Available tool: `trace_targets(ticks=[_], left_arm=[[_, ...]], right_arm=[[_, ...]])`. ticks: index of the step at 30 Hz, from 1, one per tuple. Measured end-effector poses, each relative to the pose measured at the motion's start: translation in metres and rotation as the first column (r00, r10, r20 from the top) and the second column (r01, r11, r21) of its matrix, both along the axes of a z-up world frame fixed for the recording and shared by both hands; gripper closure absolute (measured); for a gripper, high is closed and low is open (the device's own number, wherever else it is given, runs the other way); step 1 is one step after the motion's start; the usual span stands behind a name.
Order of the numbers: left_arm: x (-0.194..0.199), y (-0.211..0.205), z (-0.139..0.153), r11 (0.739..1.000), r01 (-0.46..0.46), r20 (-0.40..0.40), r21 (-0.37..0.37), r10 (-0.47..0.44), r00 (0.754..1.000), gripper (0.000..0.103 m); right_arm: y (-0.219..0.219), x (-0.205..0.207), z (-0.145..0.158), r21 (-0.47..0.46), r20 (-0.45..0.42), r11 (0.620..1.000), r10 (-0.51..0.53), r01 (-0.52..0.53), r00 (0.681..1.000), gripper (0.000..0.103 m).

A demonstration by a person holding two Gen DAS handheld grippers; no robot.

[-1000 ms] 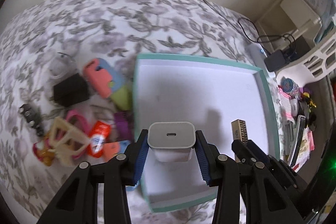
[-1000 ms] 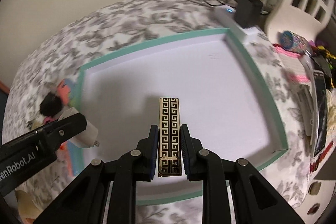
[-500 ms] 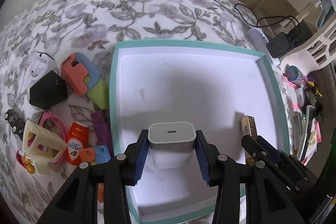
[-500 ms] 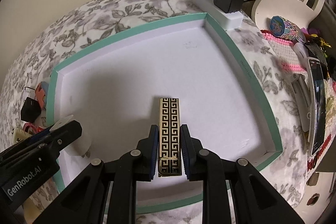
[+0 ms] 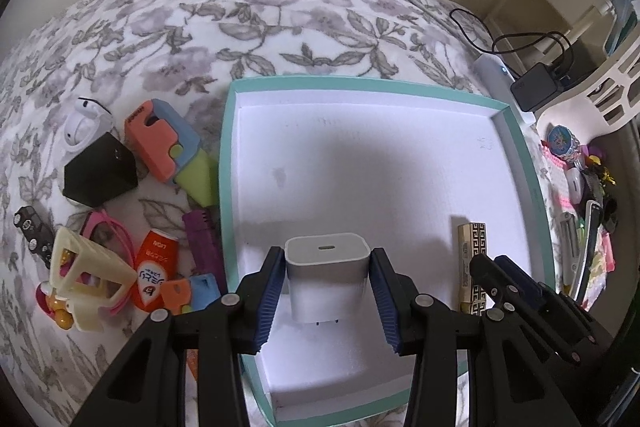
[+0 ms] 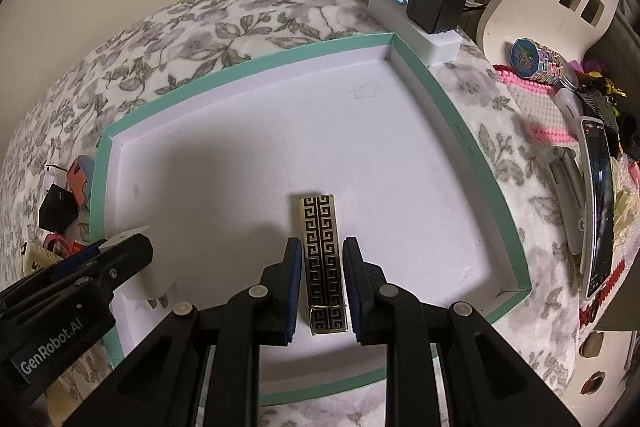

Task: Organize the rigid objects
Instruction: 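Carry the gold bar and white cube into the teal-rimmed tray and release both, then move both tools back over the pile of objects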

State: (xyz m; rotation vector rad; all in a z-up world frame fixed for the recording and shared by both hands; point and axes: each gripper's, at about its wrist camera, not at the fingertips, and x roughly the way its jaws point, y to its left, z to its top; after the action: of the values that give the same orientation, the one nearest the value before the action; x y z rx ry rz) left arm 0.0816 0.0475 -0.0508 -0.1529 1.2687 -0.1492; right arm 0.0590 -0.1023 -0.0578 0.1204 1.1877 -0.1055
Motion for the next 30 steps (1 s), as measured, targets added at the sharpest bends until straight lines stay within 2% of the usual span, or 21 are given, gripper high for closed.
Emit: trace_targets(ticks=[3,5,9,15,16,17,20,26,30], left_arm=[[-0.001,0.003,0.008,1.000,-0.005,0.022,0.004,0.004,1.000,0.055],[-0.002,0.005,0.014,1.000,-0.010,0.036,0.006,0.010,0.999,0.049],[-0.005,0.014,0.022,0.999,-0.027,0.058,0.017,0.026,0.998,0.046],[-0.007,0.031,0.029,0.997,-0.066,0.079,0.032,0.064,0.995,0.024],[-0.008,0.035,0.031,0.996,-0.077,0.087,0.036,0.074,0.993,0.017],[-0.009,0.039,0.032,0.995,-0.087,0.093,0.038,0.083,0.992,0.011],[-0.012,0.055,0.035,0.991,-0.126,0.111,0.040,0.121,0.986,0.002],[-0.021,0.086,0.038,0.980,-0.191,0.134,0.059,0.182,0.974,0.000],[-0.030,0.121,0.040,0.965,-0.261,0.127,0.028,0.256,0.958,0.000]], right_arm=[[0.001,-0.001,0.004,-0.001,0.010,1.000,0.002,-0.002,1.000,0.081],[0.002,-0.002,0.006,-0.001,0.017,1.000,0.005,-0.005,1.000,0.081],[0.004,-0.003,0.011,-0.004,0.027,1.000,0.012,-0.012,1.000,0.081],[0.010,-0.003,0.013,-0.009,0.034,1.000,0.024,-0.024,0.999,0.080],[0.012,-0.003,0.012,-0.007,0.032,1.000,0.027,-0.027,0.999,0.074],[0.014,-0.003,0.011,-0.006,0.030,0.999,0.032,-0.032,0.999,0.063],[0.020,-0.004,0.011,-0.010,0.036,0.999,0.045,-0.045,0.998,0.039],[0.033,-0.007,0.012,-0.016,0.048,0.997,0.074,-0.074,0.996,0.020],[0.041,-0.009,0.011,0.022,0.056,0.995,0.094,-0.095,0.994,0.018]])
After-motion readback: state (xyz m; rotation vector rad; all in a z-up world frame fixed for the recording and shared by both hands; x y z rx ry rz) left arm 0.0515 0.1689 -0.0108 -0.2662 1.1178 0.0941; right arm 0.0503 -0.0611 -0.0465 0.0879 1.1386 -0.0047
